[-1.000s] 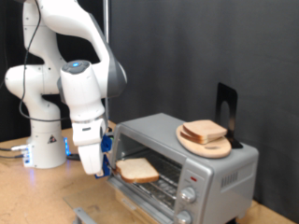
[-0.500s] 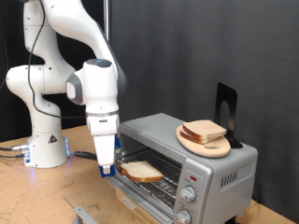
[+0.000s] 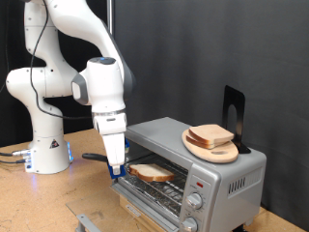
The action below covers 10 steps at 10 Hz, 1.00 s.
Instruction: Make a piece of toast with the oven
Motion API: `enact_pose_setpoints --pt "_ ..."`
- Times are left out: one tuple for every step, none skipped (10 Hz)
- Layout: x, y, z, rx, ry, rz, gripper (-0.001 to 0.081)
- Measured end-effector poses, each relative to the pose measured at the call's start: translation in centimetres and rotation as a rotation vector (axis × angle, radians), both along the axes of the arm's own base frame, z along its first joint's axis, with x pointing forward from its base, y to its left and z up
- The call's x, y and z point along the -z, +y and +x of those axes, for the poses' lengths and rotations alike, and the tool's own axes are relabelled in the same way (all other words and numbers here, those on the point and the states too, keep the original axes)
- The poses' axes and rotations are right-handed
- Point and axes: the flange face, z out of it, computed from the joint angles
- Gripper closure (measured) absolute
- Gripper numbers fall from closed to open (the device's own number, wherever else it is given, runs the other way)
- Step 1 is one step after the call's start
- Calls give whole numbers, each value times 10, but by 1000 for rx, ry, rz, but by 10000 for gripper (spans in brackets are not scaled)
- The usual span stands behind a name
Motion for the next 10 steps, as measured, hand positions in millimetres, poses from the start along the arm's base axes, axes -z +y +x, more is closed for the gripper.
enact_pose_setpoints --pt "-2 -2 -1 -7 16 2 542" --pt "-3 -7 -4 -12 42 0 542" --pt "-3 -13 -6 -15 71 -6 542" --pt "-1 -19 -8 -16 101 -22 542" --pt "1 -26 -11 -9 122 -41 542" --pt "3 -32 -13 -1 136 -51 542" --pt "5 -36 -14 5 143 -53 542" --pt "6 -40 -16 12 147 -55 542" --pt "8 -43 -17 18 150 -54 542" --pt "8 -46 -18 20 151 -53 542"
